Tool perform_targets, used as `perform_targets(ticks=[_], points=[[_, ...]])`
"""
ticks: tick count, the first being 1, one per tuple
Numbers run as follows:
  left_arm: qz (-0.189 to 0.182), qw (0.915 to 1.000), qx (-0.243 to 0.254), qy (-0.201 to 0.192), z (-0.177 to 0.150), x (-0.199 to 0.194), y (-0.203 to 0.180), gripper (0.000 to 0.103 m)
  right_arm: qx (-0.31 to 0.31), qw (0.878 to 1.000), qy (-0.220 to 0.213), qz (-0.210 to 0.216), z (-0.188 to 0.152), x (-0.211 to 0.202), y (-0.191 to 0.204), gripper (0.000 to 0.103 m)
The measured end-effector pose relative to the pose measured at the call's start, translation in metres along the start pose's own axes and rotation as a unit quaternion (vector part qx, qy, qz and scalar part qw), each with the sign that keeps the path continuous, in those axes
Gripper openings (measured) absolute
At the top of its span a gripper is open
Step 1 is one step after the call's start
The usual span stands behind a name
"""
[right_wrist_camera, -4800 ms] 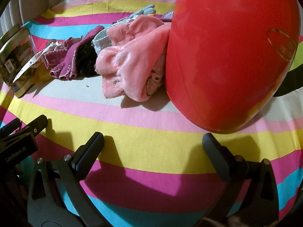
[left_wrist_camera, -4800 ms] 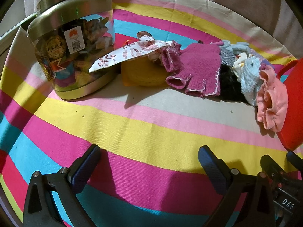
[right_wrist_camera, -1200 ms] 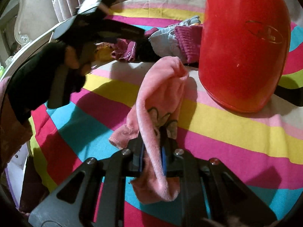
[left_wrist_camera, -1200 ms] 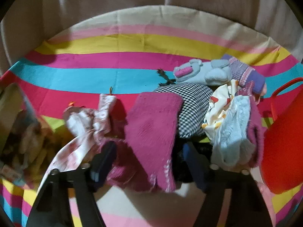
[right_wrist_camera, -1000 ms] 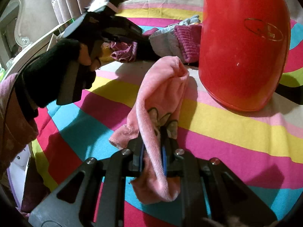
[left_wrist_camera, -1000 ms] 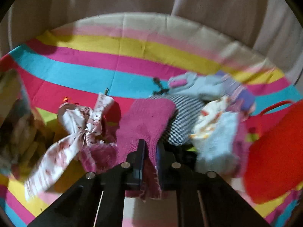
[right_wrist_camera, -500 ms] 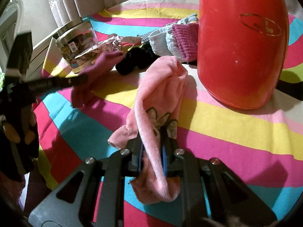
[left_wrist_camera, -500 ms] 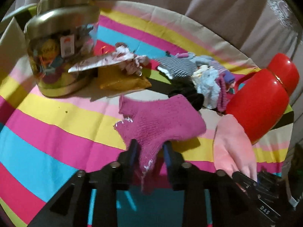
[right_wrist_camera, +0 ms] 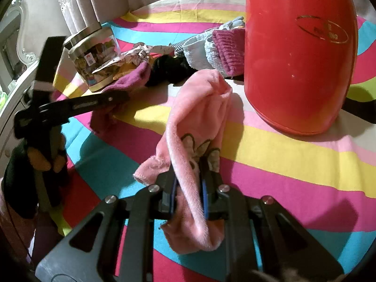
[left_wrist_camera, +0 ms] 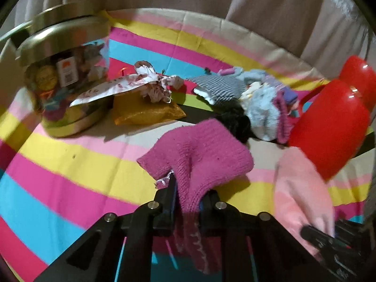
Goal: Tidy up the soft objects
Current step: 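Carry both items to the white box and open both grippers inside it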
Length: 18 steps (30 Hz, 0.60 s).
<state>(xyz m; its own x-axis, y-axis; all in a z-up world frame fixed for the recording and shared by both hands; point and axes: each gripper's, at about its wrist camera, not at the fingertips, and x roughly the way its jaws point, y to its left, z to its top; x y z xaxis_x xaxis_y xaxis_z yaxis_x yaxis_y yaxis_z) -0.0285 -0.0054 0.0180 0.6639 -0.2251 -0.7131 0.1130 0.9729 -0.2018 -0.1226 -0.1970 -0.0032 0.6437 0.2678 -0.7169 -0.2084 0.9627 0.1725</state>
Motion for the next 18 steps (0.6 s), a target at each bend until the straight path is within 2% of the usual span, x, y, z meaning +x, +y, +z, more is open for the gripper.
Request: perform_targets(ticks=[8, 12, 15, 18], points=[[-0.018, 0.9993, -0.032, 0.006, -0.055, -0.061, 0.011, 0.015, 0.002, 0.999, -0.042, 0.018, -0.002, -0.02, -0.001, 0.019], [0.015, 0.9998, -0.012, 0.011, -0.069, -0.079, 0.01, 0.015, 0.029, 0.996, -0.053, 0.058, -0.003, -0.035, 0.003, 0.019], [0.03, 0.9995, 0.0, 0.01, -0.072, -0.087, 0.007, 0.015, 0.012, 0.996, -0.067, 0.065, 0.001, -0.046, 0.019, 0.019], [0.029, 0.9996, 0.0, 0.004, -0.072, -0.091, 0.006, 0.015, -0.01, 0.993, -0.083, 0.08, 0.005, -0.062, 0.038, 0.018]])
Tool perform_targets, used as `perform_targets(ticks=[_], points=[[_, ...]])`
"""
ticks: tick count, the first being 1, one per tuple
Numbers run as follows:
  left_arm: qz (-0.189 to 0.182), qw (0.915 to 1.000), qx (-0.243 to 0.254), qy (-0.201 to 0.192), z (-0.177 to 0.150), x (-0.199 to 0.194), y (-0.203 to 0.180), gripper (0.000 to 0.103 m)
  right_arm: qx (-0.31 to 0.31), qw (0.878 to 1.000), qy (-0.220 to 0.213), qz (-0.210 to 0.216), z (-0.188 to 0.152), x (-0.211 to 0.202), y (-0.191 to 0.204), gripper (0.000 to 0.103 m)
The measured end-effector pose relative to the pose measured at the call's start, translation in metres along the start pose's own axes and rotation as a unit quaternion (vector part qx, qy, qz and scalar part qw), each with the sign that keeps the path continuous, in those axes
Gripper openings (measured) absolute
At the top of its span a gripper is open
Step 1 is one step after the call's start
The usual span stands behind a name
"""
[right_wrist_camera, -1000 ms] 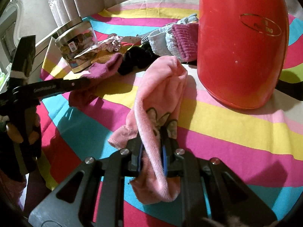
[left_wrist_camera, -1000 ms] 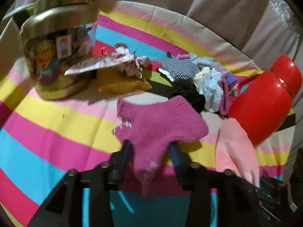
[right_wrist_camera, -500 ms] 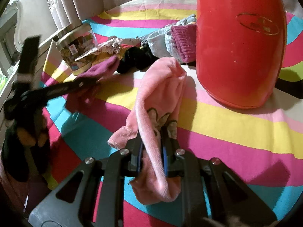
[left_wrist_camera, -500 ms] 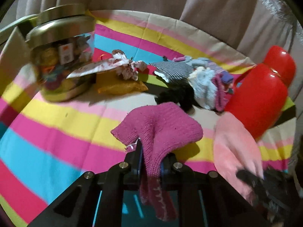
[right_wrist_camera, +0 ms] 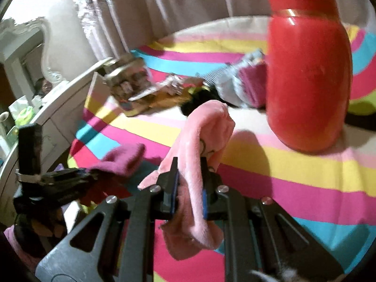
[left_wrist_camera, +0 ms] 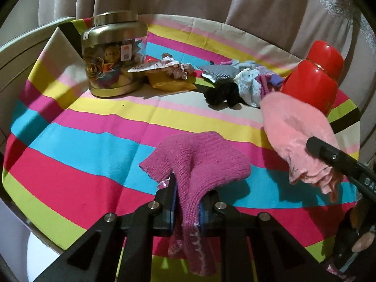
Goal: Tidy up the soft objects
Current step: 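Carry both items to the white box and open both grippers inside it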
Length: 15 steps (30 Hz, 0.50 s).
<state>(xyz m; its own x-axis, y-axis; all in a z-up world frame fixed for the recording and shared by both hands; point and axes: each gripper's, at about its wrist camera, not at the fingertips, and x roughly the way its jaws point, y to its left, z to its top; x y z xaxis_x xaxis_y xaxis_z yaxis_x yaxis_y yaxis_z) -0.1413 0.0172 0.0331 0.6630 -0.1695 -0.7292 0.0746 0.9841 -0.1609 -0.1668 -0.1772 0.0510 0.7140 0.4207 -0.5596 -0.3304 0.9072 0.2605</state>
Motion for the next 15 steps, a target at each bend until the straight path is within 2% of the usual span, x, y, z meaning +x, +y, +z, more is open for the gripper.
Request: perform_targets(ticks=[4, 10, 15], points=[[0.003, 1.0, 0.001, -0.003, -0.001, -0.005, -0.002, 0.015, -0.029, 1.0, -0.003, 0.004, 0.0, -0.006, 0.02, 0.018], [0.016, 0.9998, 0.0, -0.009, -0.002, -0.016, 0.001, 0.015, -0.035, 0.999, 0.017, 0.023, -0.008, -0.001, 0.033, 0.018], [0.025, 0.9994, -0.009, -0.023, -0.004, -0.038, 0.009, 0.015, -0.051, 0.998, 0.016, 0.034, -0.008, -0.005, 0.047, 0.018]])
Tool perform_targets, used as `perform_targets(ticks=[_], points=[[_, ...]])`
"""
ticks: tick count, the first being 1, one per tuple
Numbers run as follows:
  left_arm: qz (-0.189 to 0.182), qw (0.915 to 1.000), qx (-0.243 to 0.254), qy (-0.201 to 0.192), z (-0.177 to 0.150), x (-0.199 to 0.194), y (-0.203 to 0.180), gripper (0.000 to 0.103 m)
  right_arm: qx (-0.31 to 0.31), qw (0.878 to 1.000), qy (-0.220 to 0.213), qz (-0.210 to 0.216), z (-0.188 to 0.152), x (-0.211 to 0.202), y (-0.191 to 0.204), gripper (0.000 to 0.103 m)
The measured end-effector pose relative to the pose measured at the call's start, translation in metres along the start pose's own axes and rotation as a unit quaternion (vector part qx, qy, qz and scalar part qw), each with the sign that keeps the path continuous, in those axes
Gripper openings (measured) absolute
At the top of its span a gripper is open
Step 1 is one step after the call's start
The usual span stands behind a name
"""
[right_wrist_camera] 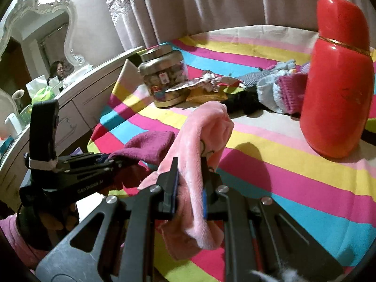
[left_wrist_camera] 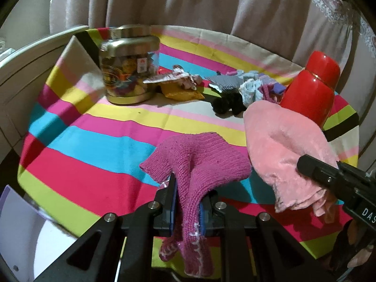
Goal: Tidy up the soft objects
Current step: 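Carry both items to the white box and open both grippers inside it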
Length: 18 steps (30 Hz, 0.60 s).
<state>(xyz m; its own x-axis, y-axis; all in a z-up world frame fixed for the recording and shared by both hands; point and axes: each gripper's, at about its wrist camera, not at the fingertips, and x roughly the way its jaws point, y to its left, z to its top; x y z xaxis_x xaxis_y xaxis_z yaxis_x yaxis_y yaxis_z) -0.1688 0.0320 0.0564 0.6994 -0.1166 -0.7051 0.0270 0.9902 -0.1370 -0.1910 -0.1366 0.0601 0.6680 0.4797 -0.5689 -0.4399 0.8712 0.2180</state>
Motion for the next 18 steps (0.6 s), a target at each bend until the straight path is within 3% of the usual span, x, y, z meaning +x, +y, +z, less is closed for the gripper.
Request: perform_targets(ticks=[12, 18], points=[[0.048, 0.9967, -0.051, -0.041, -0.013, -0.068, 0.052, 0.015, -0.08, 0.995, -0.019, 0.055, 0.013, -0.017, 0.064, 0.018], [0.075, 0.9927, -0.076, -0.056, -0.028, -0.103, 0.078, 0.015, -0.151, 0.984, -0.022, 0.091, 0.013, -0.019, 0.114, 0.018]])
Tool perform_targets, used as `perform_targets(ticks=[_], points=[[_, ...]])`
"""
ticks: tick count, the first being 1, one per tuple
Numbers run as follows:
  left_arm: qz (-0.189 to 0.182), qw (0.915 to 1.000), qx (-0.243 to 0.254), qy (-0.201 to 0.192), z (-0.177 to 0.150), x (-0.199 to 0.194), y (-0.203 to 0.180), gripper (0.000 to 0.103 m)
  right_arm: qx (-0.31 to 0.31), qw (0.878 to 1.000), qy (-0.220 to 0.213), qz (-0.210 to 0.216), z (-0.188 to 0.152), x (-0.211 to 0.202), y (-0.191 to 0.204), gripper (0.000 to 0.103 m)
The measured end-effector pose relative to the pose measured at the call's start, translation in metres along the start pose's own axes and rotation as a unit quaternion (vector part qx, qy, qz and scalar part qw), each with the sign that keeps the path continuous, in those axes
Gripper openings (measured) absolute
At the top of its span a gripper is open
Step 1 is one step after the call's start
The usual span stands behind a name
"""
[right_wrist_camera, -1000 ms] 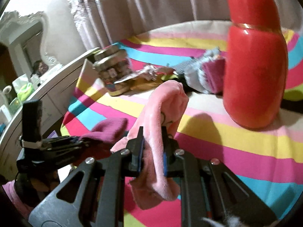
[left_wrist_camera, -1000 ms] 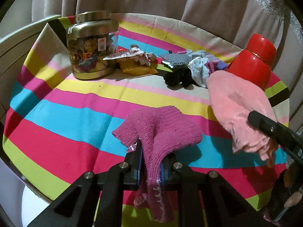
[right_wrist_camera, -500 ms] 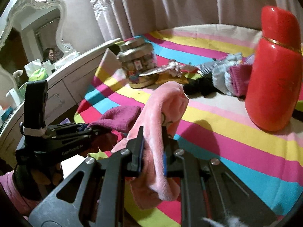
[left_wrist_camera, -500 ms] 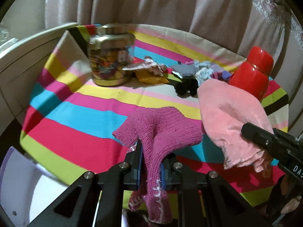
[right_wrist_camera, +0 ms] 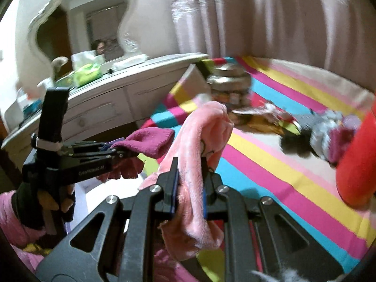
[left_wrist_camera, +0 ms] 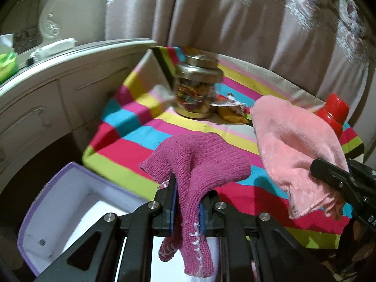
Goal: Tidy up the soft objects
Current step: 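Carry both items to the white box and open both grippers inside it, then move both grippers back over the clothes pile on the table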
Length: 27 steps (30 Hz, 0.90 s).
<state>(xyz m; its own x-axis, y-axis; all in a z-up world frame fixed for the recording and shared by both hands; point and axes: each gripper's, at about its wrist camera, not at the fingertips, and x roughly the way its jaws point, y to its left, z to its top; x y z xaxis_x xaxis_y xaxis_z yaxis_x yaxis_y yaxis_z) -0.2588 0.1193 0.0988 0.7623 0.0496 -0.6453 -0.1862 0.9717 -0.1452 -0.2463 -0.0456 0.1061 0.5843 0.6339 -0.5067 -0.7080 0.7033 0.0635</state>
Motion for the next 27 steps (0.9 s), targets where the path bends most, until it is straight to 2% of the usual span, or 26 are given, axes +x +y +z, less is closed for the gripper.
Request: perform_targets(ticks=[7, 10, 15, 17, 18, 19, 20, 21, 22, 24, 26, 27], points=[[0.04, 0.9987, -0.029, 0.008, -0.024, -0.019, 0.038, 0.015, -0.081, 0.995, 0.019, 0.051, 0.004, 0.02, 0.06, 0.019], [0.053, 0.9969, -0.055, 0.019, -0.039, -0.023, 0.062, 0.015, -0.114, 0.989, 0.043, 0.082, -0.002, 0.034, 0.085, 0.018], [0.094, 0.9889, -0.108, 0.039, -0.07, -0.03, 0.107, 0.015, -0.157, 0.976, 0.085, 0.127, -0.018, 0.059, 0.118, 0.019], [0.102, 0.9852, -0.13, 0.047, -0.08, -0.031, 0.124, 0.02, -0.173, 0.968, 0.112, 0.14, -0.026, 0.073, 0.131, 0.019], [0.105, 0.9837, -0.135, 0.055, -0.083, -0.03, 0.128, 0.031, -0.178, 0.965, 0.13, 0.145, -0.029, 0.081, 0.135, 0.02], [0.112, 0.9812, -0.143, 0.066, -0.088, -0.025, 0.135, 0.04, -0.185, 0.959, 0.16, 0.144, -0.035, 0.097, 0.14, 0.032], [0.124, 0.9773, -0.152, 0.079, -0.094, -0.018, 0.142, 0.057, -0.191, 0.956, 0.177, 0.132, -0.039, 0.108, 0.142, 0.056], [0.133, 0.9742, -0.16, 0.088, -0.099, -0.012, 0.147, 0.065, -0.198, 0.954, 0.194, 0.117, -0.046, 0.118, 0.145, 0.069], [0.136, 0.972, -0.167, 0.094, -0.104, -0.009, 0.15, 0.065, -0.207, 0.948, 0.22, 0.096, -0.054, 0.132, 0.146, 0.08], [0.13, 0.968, -0.183, 0.112, -0.113, 0.002, 0.156, 0.065, -0.216, 0.935, 0.272, 0.069, -0.068, 0.154, 0.144, 0.08], [0.128, 0.9683, -0.179, 0.118, -0.115, 0.009, 0.155, 0.065, -0.217, 0.918, 0.33, 0.042, -0.083, 0.169, 0.133, 0.08], [0.13, 0.9692, -0.173, 0.117, -0.114, 0.01, 0.152, 0.065, -0.219, 0.913, 0.343, 0.032, -0.087, 0.172, 0.132, 0.08]])
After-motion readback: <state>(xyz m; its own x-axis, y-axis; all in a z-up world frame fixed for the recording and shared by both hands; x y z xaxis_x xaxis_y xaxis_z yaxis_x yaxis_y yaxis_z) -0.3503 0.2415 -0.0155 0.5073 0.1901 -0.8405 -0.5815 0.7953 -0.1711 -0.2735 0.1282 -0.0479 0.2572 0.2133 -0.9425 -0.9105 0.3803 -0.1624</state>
